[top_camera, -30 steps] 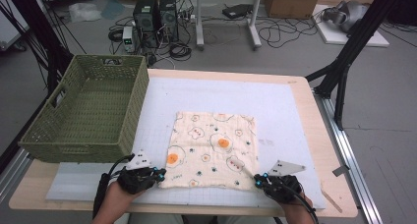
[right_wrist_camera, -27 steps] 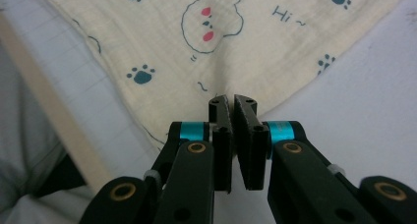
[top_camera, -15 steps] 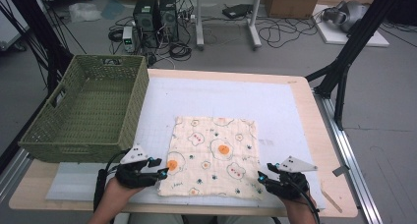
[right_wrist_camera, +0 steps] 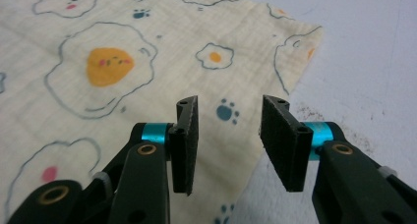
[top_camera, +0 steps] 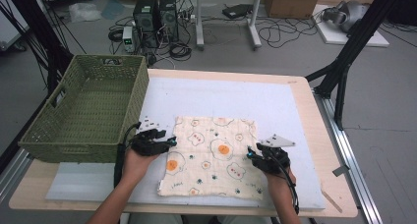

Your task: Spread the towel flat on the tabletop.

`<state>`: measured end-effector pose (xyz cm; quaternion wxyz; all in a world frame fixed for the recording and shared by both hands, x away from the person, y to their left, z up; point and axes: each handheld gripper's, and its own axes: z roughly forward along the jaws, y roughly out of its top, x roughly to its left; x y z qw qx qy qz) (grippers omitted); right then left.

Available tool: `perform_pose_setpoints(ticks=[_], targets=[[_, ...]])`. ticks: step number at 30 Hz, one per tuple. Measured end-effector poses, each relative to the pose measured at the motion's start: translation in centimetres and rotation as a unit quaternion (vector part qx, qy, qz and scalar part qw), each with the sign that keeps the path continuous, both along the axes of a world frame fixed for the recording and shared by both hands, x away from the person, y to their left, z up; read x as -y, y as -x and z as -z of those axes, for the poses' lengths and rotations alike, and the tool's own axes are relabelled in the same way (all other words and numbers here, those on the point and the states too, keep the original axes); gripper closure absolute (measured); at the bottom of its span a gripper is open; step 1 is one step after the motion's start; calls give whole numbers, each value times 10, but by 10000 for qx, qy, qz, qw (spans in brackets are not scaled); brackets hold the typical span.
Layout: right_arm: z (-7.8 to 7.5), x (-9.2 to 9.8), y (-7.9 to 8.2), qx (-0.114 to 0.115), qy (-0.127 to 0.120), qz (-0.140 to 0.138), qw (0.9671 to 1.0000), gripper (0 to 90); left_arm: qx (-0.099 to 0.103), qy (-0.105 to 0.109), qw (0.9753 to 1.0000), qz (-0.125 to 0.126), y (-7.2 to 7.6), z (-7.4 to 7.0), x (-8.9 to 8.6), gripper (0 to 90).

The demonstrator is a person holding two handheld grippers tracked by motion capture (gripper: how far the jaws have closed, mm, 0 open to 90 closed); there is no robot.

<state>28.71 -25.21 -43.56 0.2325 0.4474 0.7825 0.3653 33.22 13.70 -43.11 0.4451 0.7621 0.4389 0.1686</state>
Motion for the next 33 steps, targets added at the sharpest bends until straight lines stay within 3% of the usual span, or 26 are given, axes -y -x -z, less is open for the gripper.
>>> perform_pose_setpoints(ticks=[2,5,7,10,12,14,16,18,21,23,27,33], targets=[[1,-1,-7,-34,100,83,9999,577,7,-9,10000,-97,-9,3,4,512],[3,2,-19,-49,190,136,9997,567,-142,-237,9994,-203,-24,10,8,534],[3,5,-26,-49,136,186,9997,566,-203,-155,9989,-394,-33,13,8,542],[6,8,-35,-167,-11,212,9996,570,-346,-218,9984,-388,-41,17,11,555],[10,8,-40,-287,69,198,9994,582,-122,-517,9981,-300,-40,19,16,569],[11,8,-41,-279,-2,207,9994,616,-103,-538,9979,-348,-39,19,16,589],[12,7,-41,-267,-25,117,9996,710,-75,-481,9985,-230,-38,19,18,751],[12,5,-43,-301,-26,-17,9995,843,20,-689,9974,-210,-37,18,24,873],[10,3,-44,-236,186,-20,9995,856,83,-778,9952,-589,-38,18,25,876],[10,5,-45,-193,270,87,9994,852,13,-650,9953,-712,-40,18,22,875],[11,11,-48,-180,107,222,9995,744,81,-775,9948,-654,-38,17,20,859],[1,23,-55,26,-290,351,9990,634,123,-548,9970,-540,-34,12,11,683]])
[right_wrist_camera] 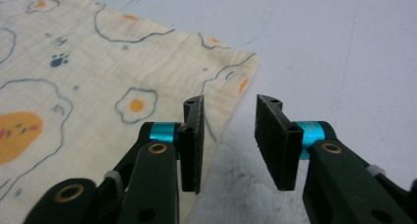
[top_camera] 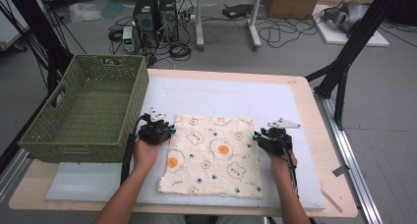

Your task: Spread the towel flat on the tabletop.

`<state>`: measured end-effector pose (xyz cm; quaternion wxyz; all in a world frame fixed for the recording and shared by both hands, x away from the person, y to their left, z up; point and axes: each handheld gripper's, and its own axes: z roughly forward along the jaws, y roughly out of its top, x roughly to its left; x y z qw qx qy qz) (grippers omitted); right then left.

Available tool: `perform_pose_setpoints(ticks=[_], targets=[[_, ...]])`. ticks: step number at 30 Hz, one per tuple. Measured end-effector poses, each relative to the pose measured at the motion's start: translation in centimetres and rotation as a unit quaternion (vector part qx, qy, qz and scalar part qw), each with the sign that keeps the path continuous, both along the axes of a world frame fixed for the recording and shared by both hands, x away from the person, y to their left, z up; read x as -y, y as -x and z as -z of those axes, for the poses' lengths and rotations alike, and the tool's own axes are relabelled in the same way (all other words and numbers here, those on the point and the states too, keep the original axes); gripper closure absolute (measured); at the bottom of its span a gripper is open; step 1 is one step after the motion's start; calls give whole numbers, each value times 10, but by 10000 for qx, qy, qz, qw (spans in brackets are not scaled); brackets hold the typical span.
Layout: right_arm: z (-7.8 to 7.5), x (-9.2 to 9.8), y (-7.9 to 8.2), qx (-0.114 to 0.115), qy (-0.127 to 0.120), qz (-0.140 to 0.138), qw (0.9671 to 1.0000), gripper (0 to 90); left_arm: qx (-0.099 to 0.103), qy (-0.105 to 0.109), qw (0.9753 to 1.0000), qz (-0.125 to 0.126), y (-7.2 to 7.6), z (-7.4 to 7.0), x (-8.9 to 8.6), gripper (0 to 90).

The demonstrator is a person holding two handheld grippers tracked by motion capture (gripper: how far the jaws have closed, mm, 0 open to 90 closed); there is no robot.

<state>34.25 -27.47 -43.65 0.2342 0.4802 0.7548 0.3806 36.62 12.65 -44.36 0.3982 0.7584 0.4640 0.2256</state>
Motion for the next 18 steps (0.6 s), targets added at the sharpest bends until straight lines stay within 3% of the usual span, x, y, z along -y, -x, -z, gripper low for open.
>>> perform_pose_setpoints(ticks=[2,3,5,6,7,9,13,16,18], targets=[[3,-3,-14,-226,67,-50,9997,639,58,88,9999,83,1,-1,-1,623],[3,-3,-14,-226,67,-50,9997,639,88,103,9998,111,2,-2,-1,623],[8,-9,-20,-357,175,-196,9990,764,127,200,9996,170,3,-4,-1,591],[10,-10,-23,-373,215,-261,9987,786,175,230,9994,189,4,-4,-1,565],[10,-11,-24,-361,240,-189,9989,788,230,353,9989,198,4,-5,-2,533],[9,-12,-25,-247,552,56,9982,779,264,571,9976,275,4,-7,-4,485],[6,-4,-22,-238,344,70,9991,667,355,826,9950,436,6,-10,-7,399],[-5,6,-13,-84,-56,97,9999,471,307,1020,9932,470,6,-11,-8,308],[-13,12,-4,-11,-171,92,9998,390,326,1088,9922,519,7,-12,-8,243]])
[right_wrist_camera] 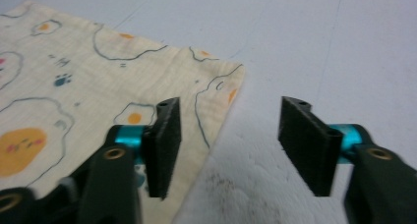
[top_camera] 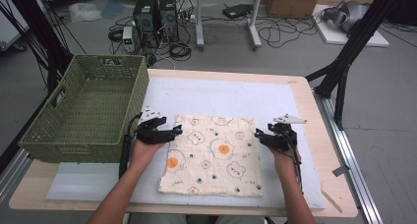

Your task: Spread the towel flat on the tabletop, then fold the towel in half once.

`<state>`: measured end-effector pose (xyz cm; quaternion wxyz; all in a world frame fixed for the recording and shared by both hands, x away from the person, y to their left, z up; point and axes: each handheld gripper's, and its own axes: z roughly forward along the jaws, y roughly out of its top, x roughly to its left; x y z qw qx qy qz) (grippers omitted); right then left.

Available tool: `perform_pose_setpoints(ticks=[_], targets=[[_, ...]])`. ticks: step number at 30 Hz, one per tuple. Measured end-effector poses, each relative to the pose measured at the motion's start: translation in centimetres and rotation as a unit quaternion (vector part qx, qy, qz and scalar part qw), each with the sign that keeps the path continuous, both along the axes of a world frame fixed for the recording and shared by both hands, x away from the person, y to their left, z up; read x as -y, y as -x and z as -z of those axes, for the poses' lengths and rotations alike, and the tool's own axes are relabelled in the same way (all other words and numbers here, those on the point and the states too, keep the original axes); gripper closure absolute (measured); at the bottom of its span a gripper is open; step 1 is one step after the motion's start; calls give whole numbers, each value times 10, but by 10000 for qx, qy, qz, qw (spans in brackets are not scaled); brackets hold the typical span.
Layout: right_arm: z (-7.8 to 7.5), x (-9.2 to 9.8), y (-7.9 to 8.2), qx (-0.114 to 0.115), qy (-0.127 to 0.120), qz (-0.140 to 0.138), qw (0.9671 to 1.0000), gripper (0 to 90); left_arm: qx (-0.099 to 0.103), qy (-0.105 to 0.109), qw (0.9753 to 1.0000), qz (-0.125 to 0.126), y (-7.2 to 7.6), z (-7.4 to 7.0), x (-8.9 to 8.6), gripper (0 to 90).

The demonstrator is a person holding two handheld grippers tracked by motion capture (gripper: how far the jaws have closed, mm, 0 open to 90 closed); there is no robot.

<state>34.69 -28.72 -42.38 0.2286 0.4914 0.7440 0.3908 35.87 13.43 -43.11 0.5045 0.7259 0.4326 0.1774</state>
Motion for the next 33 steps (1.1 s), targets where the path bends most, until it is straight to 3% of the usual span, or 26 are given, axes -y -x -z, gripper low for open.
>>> perform_pose_setpoints(ticks=[5,7,13,26,33], targets=[[-8,15,28,-13,214,-381,9990,180,160,222,9995,158,8,-9,-3,179],[-8,20,39,35,137,-497,9987,123,202,268,9992,220,11,-13,-3,179],[-10,24,53,292,115,-764,9966,114,279,267,9989,284,18,-18,-7,179],[-11,27,52,400,57,-611,9973,111,189,202,9991,322,20,-17,-7,181],[-11,27,52,405,101,-603,9973,111,153,237,9992,266,12,-21,-8,188]])
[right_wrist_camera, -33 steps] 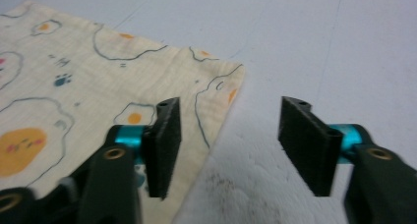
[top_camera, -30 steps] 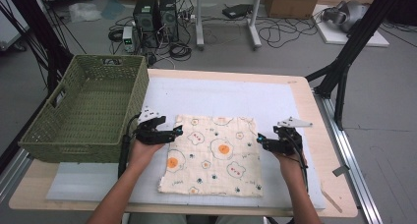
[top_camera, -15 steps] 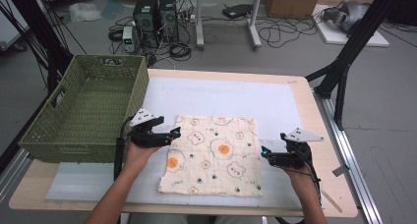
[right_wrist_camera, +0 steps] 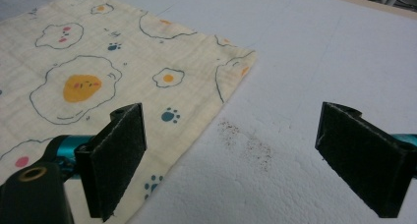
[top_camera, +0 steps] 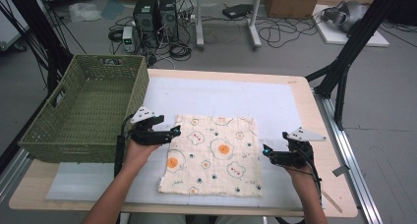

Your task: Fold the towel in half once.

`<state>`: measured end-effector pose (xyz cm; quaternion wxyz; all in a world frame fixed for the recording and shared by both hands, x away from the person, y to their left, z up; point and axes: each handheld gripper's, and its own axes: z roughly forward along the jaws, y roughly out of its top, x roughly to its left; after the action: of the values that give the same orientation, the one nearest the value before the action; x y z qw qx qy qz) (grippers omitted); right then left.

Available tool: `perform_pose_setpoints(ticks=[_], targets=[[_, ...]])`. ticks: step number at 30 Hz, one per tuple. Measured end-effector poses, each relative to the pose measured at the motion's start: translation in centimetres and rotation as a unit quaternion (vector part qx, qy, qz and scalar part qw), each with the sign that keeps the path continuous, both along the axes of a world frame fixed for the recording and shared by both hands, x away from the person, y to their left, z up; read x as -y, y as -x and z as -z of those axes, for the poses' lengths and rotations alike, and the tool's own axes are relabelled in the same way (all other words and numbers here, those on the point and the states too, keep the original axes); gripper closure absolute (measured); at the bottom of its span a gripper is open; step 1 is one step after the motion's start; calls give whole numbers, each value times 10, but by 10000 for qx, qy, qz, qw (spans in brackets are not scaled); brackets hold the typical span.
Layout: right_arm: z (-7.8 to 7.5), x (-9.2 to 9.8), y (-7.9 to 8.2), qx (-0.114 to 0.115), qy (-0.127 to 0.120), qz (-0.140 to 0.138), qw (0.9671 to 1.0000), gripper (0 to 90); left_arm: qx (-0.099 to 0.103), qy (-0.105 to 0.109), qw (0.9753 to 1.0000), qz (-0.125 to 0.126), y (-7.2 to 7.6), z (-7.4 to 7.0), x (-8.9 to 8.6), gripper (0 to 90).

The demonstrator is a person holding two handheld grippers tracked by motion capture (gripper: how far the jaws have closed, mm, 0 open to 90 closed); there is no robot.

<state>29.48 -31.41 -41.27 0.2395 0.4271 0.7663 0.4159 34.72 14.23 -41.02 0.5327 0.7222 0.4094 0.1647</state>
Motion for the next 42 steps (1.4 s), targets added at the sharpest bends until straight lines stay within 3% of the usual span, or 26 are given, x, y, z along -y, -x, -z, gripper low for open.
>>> perform_pose_setpoints(ticks=[6,8,11,17,22,28,30,34,37,39,42], targets=[[1,3,0,-12,-20,22,10000,112,-33,-24,10000,-26,-13,-4,2,189],[2,3,0,-18,11,14,10000,111,-67,-222,9997,-53,-18,-4,5,199],[2,4,1,-37,14,9,10000,111,-103,-358,9993,11,-24,-5,9,218],[3,5,2,-54,14,-6,10000,111,-120,-422,9990,45,-39,-11,20,236],[3,9,3,-38,-22,22,10000,111,-329,-435,9985,-66,-55,-6,22,236],[3,14,4,-39,-48,95,9999,112,-576,-790,9945,-370,-72,12,21,290],[3,15,4,-50,-50,106,9999,112,-545,-815,9942,-434,-76,17,22,304],[4,14,5,-88,-38,115,9999,111,-537,-1151,9905,-525,-82,28,26,332],[5,14,5,-76,-32,109,9999,112,-549,-1378,9883,-344,-83,34,31,402],[6,15,5,-104,-44,118,9999,111,-593,-1603,9851,-165,-83,38,34,461],[8,15,4,-143,-30,120,9998,111,-569,-1584,9856,-122,-82,38,34,503]])
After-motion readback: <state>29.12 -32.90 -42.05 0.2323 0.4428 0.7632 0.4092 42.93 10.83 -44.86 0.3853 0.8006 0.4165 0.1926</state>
